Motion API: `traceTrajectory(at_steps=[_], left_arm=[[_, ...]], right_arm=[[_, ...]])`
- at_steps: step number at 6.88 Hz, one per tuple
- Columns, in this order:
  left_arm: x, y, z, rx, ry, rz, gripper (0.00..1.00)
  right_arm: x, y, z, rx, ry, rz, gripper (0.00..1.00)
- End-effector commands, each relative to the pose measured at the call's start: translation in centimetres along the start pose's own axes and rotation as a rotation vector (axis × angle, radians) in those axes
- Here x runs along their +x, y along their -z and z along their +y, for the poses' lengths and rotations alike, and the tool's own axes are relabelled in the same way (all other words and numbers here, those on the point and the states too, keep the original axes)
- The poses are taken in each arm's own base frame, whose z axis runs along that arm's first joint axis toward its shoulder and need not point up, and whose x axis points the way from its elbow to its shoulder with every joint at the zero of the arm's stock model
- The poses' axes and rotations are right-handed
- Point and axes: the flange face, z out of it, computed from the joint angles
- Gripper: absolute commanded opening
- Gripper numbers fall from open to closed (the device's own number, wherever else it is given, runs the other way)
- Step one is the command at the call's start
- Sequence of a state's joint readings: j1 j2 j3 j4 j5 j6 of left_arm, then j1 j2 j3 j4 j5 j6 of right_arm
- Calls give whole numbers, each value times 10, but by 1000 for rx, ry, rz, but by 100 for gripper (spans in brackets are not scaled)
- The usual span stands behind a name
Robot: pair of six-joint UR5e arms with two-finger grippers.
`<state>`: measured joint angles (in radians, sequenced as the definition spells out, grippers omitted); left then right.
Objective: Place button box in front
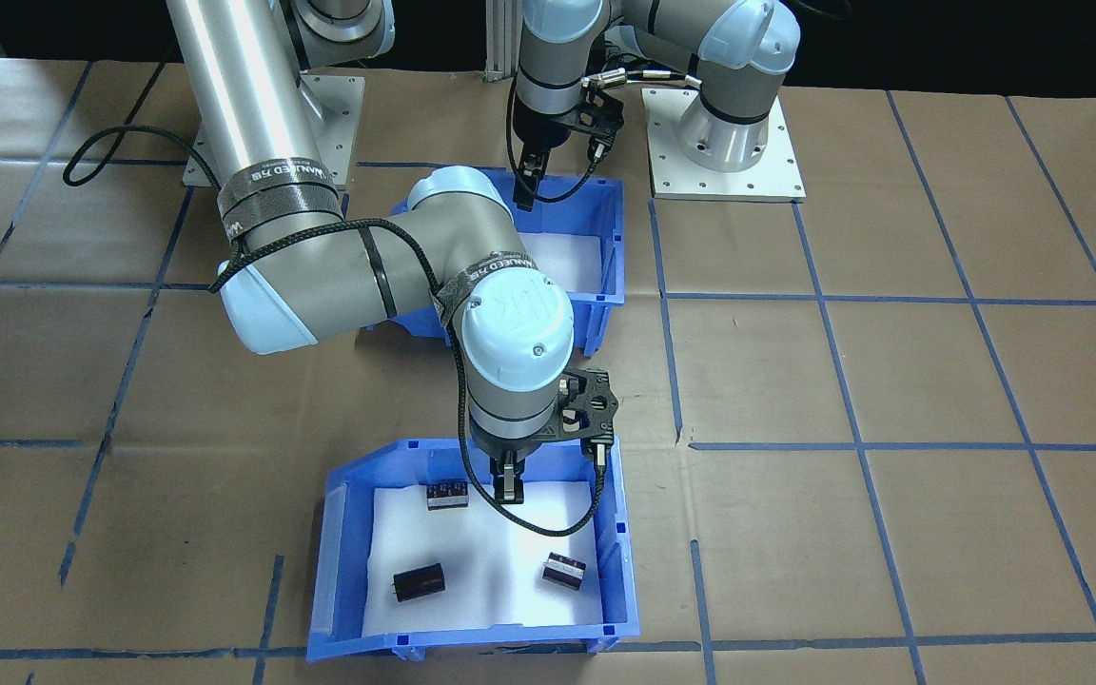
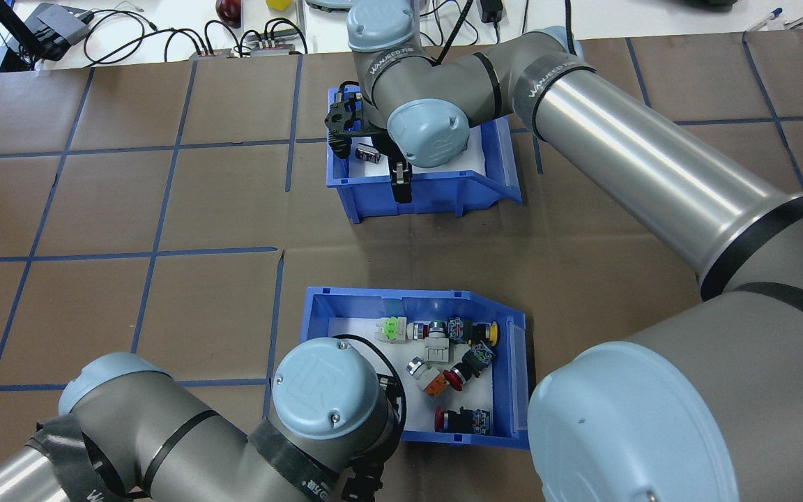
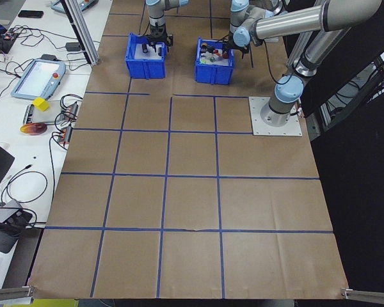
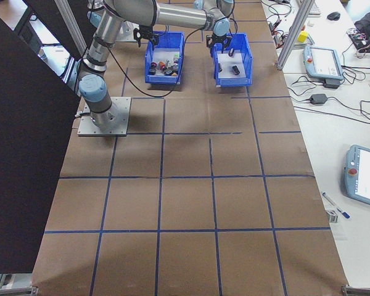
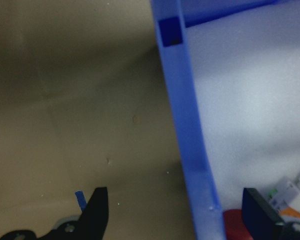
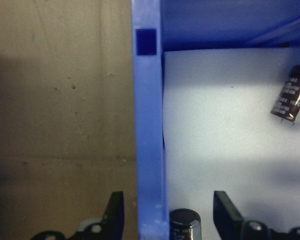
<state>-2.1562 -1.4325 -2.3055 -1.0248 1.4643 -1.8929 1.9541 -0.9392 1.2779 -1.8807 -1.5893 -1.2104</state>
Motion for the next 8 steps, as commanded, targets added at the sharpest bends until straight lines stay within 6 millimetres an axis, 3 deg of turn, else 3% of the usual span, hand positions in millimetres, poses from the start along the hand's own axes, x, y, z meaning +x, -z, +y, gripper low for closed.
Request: traceTrajectory(at_steps=[1, 4, 5, 6, 7, 8], left_arm=[[3, -7, 0, -4, 27, 13, 72], [6, -7, 1, -10, 35, 25, 22], [11, 4, 3, -41, 30, 104, 3], [17, 15, 2, -54, 17, 164, 0], [26, 25, -8, -46, 35, 192, 0], [49, 42, -35, -30, 78, 226, 0]], right_arm=[[1, 3, -1, 5, 9, 6, 18], [2, 26, 4, 22, 6, 40, 9], [2, 56, 8, 28, 1, 90, 9], [8, 76, 26, 37, -25, 116, 9], [21, 80, 63, -11, -45, 128, 9], [34, 93, 112, -23, -35, 135, 8]])
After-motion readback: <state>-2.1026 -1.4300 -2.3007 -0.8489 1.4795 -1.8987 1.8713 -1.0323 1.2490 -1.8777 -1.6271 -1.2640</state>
